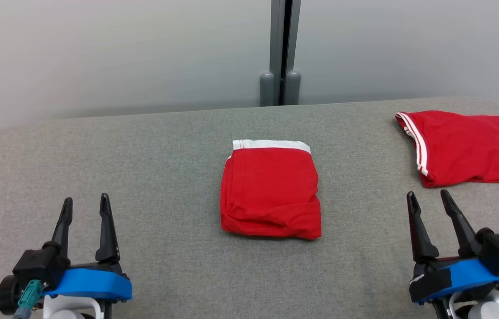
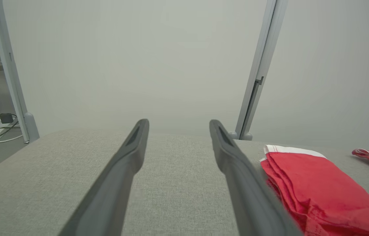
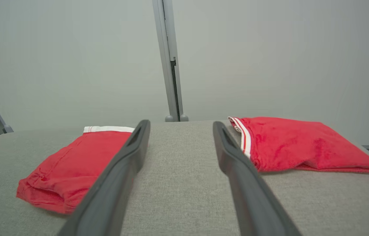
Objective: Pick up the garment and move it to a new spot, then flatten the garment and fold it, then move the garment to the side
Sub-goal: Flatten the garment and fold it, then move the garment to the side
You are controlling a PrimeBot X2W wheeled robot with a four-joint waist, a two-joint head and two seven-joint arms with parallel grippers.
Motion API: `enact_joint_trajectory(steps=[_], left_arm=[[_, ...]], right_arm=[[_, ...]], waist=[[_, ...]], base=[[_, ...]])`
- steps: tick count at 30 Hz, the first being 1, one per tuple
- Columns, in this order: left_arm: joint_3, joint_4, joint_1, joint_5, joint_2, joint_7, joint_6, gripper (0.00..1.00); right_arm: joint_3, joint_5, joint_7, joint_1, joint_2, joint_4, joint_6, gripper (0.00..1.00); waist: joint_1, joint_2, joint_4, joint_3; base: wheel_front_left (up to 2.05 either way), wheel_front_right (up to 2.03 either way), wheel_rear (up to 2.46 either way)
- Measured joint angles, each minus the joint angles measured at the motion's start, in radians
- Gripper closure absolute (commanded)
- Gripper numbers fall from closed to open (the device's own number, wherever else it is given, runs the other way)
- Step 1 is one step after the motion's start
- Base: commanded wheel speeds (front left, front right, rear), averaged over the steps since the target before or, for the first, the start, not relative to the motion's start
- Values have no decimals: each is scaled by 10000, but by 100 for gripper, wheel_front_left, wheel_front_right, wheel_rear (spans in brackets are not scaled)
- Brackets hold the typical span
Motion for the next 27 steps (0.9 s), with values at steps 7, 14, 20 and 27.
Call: enact_joint_trajectory(steps=[7,14,20,27], left_arm=[[-65,-449,546,236,209,328,244,0],[-94,-669,672,259,305,464,366,0],[-132,-715,672,255,339,510,422,0],[-221,-771,646,224,359,506,485,0]], right_arm=[[-514,-176,527,983,257,-1039,0,0],[-541,-88,679,1156,290,-1323,0,0],[-464,-65,729,1165,293,-1315,0,0],[-583,69,817,976,297,-995,0,0]], waist=[[-1,0,92,-83],[-1,0,207,42],[0,0,289,45],[0,0,395,126]], base=[[0,0,0],[0,0,0],[0,0,0],[0,0,0]])
